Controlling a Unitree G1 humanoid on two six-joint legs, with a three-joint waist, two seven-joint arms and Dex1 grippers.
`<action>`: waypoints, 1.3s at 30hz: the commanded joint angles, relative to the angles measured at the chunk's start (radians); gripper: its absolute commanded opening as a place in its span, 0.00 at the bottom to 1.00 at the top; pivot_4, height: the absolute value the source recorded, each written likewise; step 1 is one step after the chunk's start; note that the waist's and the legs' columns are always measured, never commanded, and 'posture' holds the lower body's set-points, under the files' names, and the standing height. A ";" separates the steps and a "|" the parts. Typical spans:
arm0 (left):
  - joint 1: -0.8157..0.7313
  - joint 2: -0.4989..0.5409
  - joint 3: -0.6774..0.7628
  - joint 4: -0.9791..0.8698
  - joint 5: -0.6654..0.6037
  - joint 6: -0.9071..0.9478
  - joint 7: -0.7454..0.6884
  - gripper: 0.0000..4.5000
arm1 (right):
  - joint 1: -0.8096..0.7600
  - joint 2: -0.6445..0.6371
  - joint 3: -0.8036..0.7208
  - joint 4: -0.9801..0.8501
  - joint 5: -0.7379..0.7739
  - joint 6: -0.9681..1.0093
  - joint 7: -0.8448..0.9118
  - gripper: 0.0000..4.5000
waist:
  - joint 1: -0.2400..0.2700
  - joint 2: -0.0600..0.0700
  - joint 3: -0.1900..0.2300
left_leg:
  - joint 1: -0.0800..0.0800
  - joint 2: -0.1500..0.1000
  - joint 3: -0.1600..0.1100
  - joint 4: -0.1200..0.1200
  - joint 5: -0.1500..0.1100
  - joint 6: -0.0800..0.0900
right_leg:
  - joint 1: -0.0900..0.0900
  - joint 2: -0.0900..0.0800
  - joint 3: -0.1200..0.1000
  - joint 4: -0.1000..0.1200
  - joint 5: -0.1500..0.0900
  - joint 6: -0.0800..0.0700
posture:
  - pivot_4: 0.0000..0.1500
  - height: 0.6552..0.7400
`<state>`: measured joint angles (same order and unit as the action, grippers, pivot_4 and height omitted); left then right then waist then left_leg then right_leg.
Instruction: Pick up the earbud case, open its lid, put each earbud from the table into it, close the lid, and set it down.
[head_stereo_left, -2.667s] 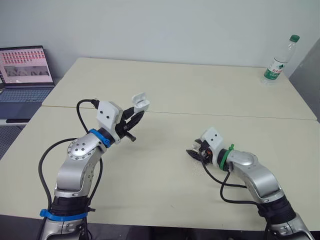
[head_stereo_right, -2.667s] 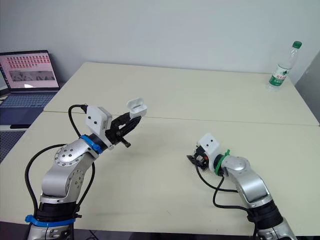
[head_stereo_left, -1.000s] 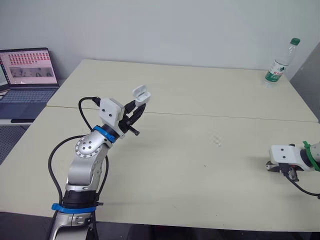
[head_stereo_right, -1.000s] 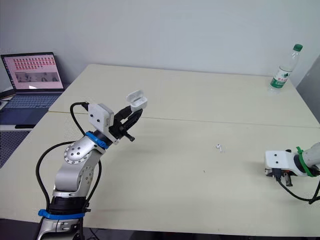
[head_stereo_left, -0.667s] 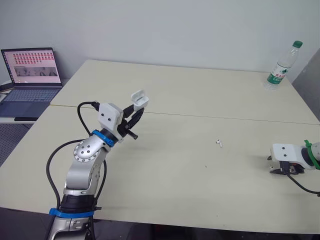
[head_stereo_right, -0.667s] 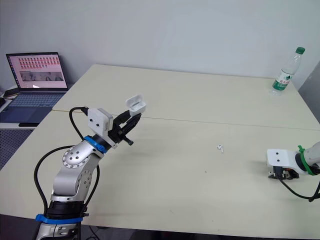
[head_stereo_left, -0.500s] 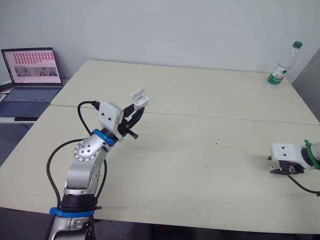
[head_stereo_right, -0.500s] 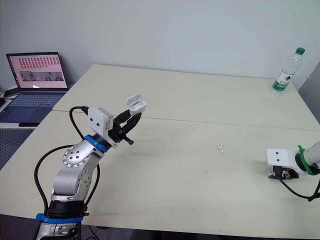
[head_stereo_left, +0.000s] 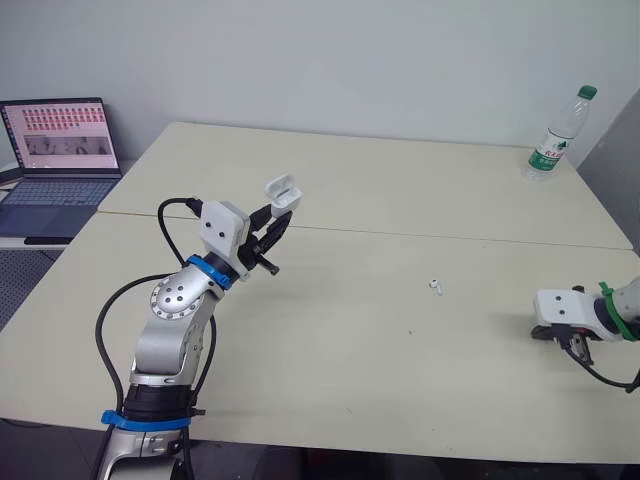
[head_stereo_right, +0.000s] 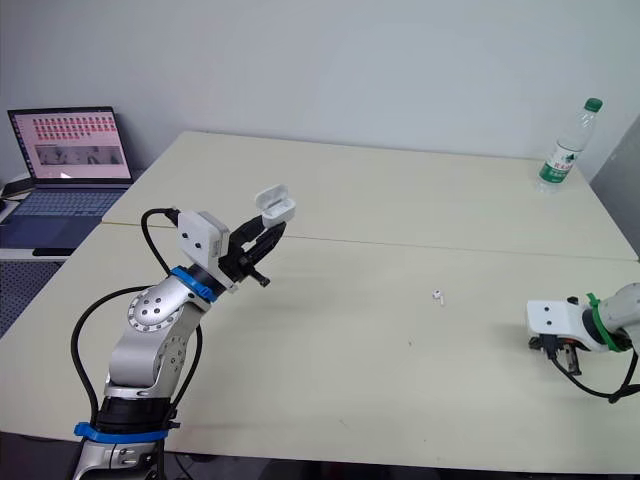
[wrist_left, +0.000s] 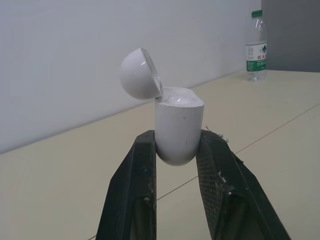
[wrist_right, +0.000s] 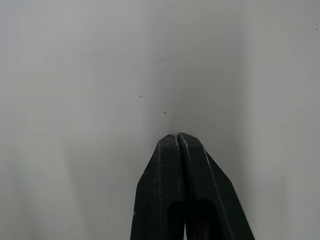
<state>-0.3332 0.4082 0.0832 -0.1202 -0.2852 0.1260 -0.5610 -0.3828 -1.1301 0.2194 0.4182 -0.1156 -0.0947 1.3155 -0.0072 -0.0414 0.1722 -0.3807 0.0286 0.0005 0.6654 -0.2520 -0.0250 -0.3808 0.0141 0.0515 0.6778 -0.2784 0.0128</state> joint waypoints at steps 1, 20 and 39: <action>-0.002 0.007 0.004 -0.052 -0.006 -0.010 -0.007 0.17 | -0.043 0.038 -0.009 -0.047 0.017 0.101 0.019 0.01 | -0.005 0.000 0.000 | 0.000 0.000 0.000 0.000 0.000 0.000 | 0.000 0.000 0.002 0.000 0.000 0.000 | 1.00 1.00; 0.004 0.000 0.000 -0.045 -0.003 -0.015 -0.018 0.17 | -0.037 -0.074 -0.037 -0.144 0.030 0.134 0.089 0.70 | -0.022 0.009 0.006 | -0.004 -0.001 0.003 -0.003 0.000 0.000 | -0.007 0.001 0.007 0.002 -0.001 0.001 | 1.00 1.00; -0.003 -0.009 -0.001 -0.040 0.000 -0.017 -0.015 0.17 | 0.000 -0.046 -0.030 -0.090 -0.003 0.169 0.002 0.47 | -0.023 0.009 0.006 | -0.004 -0.001 0.005 -0.003 0.000 0.000 | -0.008 0.002 0.010 0.002 -0.001 0.001 | 1.00 1.00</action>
<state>-0.3253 0.3926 0.0744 -0.1217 -0.2848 0.1255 -0.5781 -0.3791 -1.1726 0.2077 0.3236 -0.1073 0.0825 1.3242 -0.0298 -0.0325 0.1780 -0.3842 0.0278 0.0055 0.6623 -0.2522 -0.0250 -0.3885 0.0158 0.0615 0.6797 -0.2794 0.0137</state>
